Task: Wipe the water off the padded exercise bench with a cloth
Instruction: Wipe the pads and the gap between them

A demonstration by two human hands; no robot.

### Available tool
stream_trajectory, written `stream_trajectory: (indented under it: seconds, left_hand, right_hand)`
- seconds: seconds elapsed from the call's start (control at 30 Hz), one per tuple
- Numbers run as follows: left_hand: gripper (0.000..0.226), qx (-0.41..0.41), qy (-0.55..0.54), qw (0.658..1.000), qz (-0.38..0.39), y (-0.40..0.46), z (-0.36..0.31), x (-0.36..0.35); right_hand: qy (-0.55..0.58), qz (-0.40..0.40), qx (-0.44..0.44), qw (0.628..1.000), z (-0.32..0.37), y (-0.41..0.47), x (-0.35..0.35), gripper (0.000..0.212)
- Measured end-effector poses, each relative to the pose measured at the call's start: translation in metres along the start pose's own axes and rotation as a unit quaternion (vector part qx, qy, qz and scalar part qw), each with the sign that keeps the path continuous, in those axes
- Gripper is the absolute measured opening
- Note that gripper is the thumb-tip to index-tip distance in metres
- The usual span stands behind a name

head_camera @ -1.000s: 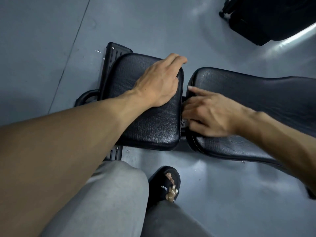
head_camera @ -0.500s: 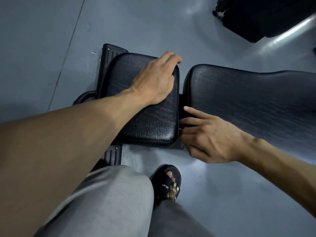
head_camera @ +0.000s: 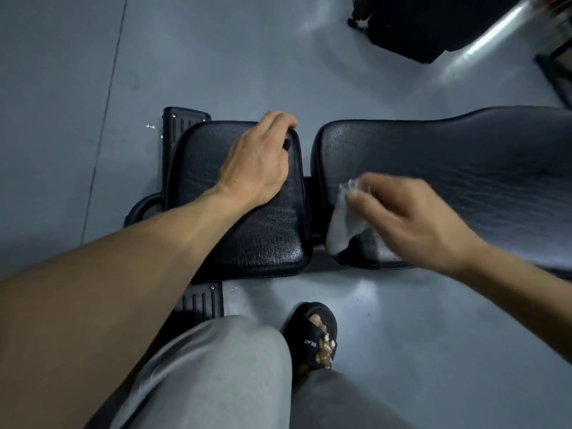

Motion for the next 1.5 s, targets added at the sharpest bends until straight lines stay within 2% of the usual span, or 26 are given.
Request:
stream_trajectory:
  seconds: [0.07, 0.13, 0.2, 0.27, 0.37, 0.5, 0.53, 0.67, 0.77, 0.93, 1.0, 1.23, 1.37, 1.5]
  left_hand:
    - [0.046, 0.002, -0.006, 1.000, 0.002, 0.000, 0.000, 0.000]
    - [0.049, 0.003, -0.008, 1.000, 0.003, 0.000, -0.001, -0.002]
    - [0.052, 0.007, -0.010, 1.000, 0.002, 0.001, 0.000, -0.003]
    - [0.058, 0.008, -0.011, 1.000, -0.001, 0.002, 0.001, -0.003]
    - [0.063, 0.011, -0.006, 1.000, -0.008, 0.004, -0.001, -0.003]
    - [0.063, 0.019, 0.000, 1.000, -0.019, 0.004, 0.001, -0.005]
    - [0.063, 0.021, 0.003, 1.000, -0.018, 0.004, 0.001, -0.006]
    - [0.063, 0.017, 0.020, 1.000, -0.011, 0.007, 0.001, -0.009]
    - [0.061, 0.011, 0.027, 0.999, -0.013, 0.007, 0.001, -0.009]
    - [0.061, 0.005, 0.037, 0.999, -0.013, 0.006, 0.002, -0.010]
    - [0.060, 0.005, 0.039, 0.999, -0.013, 0.006, 0.002, -0.010]
    - [0.060, -0.009, 0.043, 0.999, -0.014, 0.006, 0.001, -0.010]
    - [0.059, -0.003, 0.047, 0.999, -0.014, 0.006, -0.002, -0.009]
    - [0.059, -0.006, 0.052, 0.999, -0.015, 0.006, -0.004, -0.010]
  right_hand:
    - [0.113, -0.066, -0.105, 0.986, -0.017, 0.027, 0.021, 0.040]
    - [0.253, -0.127, -0.193, 0.940, -0.033, 0.053, 0.032, 0.034]
    - [0.327, -0.157, -0.229, 0.903, -0.045, 0.077, 0.035, 0.038]
    - [0.344, -0.171, -0.236, 0.893, -0.054, 0.099, 0.033, 0.039]
    - [0.258, -0.193, -0.222, 0.920, -0.061, 0.125, 0.030, 0.022]
    - [0.060, -0.168, -0.192, 0.965, -0.055, 0.154, 0.022, 0.019]
    - [0.036, -0.146, -0.185, 0.971, -0.054, 0.162, 0.016, 0.016]
    - [-0.036, -0.005, -0.166, 0.985, -0.053, 0.182, -0.017, 0.038]
    - [-0.110, 0.074, -0.120, 0.984, -0.044, 0.170, -0.030, 0.042]
    - [-0.201, 0.041, -0.027, 0.978, -0.024, 0.118, -0.044, 0.033]
    - [-0.202, 0.042, -0.009, 0.978, -0.021, 0.103, -0.054, 0.031]
    - [-0.153, -0.010, -0.048, 0.987, -0.018, 0.111, -0.057, 0.035]
    - [-0.161, -0.070, -0.050, 0.983, -0.014, 0.069, -0.079, 0.035]
    - [-0.141, -0.121, -0.055, 0.981, -0.002, 0.018, -0.099, 0.026]
Point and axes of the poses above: each hand's wrist, its own y-axis towards the middle knuckle, its own x-axis out of the back of the hand, z = x × y, the point moved 5 cm from there along y, towards the middle knuckle, and after that the axes turned 4 degrees about x, right-handed, at the moved point
